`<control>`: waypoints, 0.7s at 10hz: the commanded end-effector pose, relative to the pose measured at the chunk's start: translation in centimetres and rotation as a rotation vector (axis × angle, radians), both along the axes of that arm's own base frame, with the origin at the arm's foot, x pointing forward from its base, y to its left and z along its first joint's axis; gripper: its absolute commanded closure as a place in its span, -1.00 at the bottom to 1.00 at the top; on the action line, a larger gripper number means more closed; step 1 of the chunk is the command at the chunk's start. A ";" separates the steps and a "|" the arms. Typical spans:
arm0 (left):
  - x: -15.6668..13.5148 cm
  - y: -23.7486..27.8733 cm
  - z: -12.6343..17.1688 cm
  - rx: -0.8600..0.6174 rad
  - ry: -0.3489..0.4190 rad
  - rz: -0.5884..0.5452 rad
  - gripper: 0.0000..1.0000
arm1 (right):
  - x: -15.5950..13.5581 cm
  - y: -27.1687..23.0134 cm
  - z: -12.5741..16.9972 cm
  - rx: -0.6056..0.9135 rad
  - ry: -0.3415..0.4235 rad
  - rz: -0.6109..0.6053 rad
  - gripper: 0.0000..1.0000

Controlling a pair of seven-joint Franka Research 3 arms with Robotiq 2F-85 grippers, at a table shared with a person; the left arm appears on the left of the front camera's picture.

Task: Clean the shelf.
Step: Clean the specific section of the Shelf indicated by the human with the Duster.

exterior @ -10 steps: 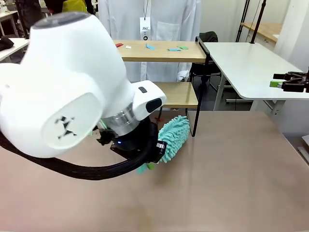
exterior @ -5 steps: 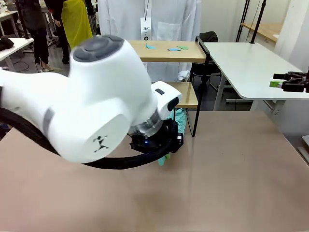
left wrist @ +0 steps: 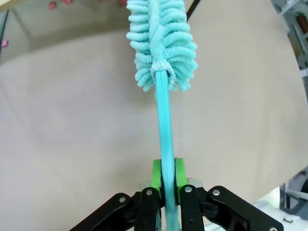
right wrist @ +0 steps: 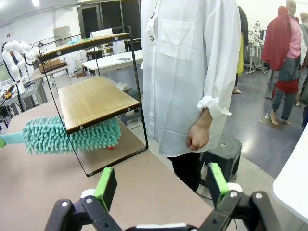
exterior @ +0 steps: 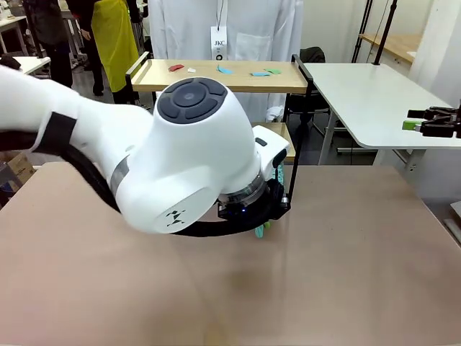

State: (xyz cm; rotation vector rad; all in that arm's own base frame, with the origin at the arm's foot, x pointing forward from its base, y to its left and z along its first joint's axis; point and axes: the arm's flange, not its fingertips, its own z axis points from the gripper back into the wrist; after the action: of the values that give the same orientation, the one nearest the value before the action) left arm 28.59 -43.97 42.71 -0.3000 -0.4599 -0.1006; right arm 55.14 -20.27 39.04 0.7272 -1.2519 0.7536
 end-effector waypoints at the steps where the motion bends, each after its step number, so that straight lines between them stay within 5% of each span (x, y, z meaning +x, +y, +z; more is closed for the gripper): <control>1: 1.6 -4.5 -2.1 0.023 -0.025 0.032 0.74 | 0.0 0.2 0.3 -0.003 -0.005 0.001 -1.00; 7: 3.5 -6.2 -6.1 0.053 0.021 0.019 0.74 | 0.0 0.2 0.3 -0.003 -0.005 0.001 -1.00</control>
State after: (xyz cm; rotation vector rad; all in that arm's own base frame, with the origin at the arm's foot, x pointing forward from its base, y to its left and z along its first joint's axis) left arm 30.95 -46.63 38.65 -0.2522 -0.4258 -0.1249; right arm 55.14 -20.27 39.05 0.7271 -1.2519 0.7536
